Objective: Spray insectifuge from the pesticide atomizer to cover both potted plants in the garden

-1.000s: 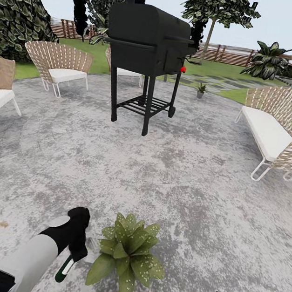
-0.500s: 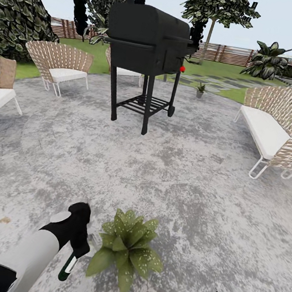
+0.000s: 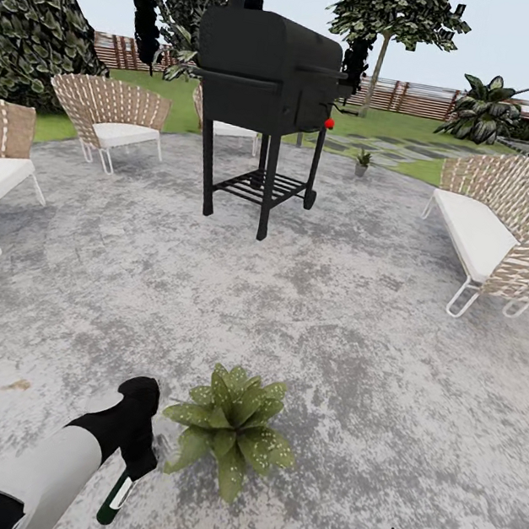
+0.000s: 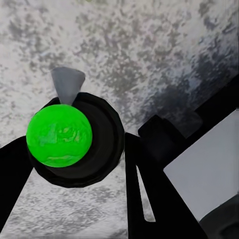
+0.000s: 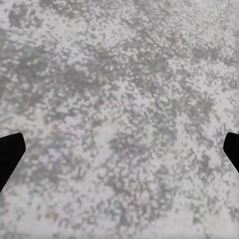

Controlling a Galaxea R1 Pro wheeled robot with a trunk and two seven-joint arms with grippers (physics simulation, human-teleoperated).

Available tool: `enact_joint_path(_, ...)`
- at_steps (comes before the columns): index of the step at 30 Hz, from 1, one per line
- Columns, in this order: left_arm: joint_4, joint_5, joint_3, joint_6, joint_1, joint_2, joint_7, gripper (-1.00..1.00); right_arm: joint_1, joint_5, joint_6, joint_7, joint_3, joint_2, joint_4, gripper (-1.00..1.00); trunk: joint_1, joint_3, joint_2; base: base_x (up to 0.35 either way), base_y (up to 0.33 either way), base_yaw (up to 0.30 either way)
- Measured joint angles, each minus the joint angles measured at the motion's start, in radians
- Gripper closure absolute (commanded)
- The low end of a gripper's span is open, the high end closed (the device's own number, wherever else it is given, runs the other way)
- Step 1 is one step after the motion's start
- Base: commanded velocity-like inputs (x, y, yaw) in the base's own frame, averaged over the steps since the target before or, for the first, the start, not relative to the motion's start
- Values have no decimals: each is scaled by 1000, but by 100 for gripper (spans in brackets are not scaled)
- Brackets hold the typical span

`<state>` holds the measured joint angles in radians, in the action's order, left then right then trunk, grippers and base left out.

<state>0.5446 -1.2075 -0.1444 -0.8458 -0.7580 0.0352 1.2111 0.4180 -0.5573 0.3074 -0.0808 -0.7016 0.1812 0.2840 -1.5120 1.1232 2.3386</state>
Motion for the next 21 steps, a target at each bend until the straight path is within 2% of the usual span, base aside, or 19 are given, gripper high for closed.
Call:
enact_joint_path(1, -1, 2, 6, 0, 5, -1, -16, 100, 0, 0, 0, 0, 0, 0, 0, -100, 0, 0, 0, 0, 0, 0)
enact_joint_path(4, -24, 35, 56, 1, 10, -7, -82, 100, 0, -1, 0, -1, 0, 1, 0, -100, 0, 0, 0, 0, 0, 0)
enact_joint_path(6, -101, 73, 89, 4, 16, -11, -174, 100, 0, -1, 0, -2, 0, 3, 0, -100, 0, 0, 0, 0, 0, 0)
enact_joint_path(7, -110, 118, 94, 4, 26, -12, -211, 100, 0, -1, 0, -2, 0, 3, 0, -100, 0, 0, 0, 0, 0, 0)
enact_joint_path(8, -106, 142, 94, 5, 29, -13, -222, 100, 0, -2, 0, -2, 0, 4, 0, -100, 0, 0, 0, 0, 0, 0)
enact_joint_path(12, -16, 148, 93, 5, 30, -14, -225, 100, 0, -3, 0, -2, 0, 5, 0, -100, 0, 0, 0, 0, 0, 0)
enact_joint_path(14, -12, 147, 94, 5, 30, -16, -225, 100, 0, -2, 0, -2, 0, 5, -1, -100, 0, 0, 0, 0, 0, 0)
enact_joint_path(17, -21, 144, 95, 6, 31, -41, -225, 100, 0, -2, 0, -2, 0, 5, -1, -100, 0, 0, 0, 0, 0, 0)
enact_joint_path(19, -34, 144, 96, 7, 52, -57, -225, 100, 0, -2, 0, -2, 0, 5, -1, -100, 0, 0, 0, 0, 0, 0)
enact_joint_path(21, -42, 145, 95, 19, 95, -61, -236, 100, 0, -2, 0, -2, 0, 5, -1, -100, 0, 0, 0, 0, 0, 0)
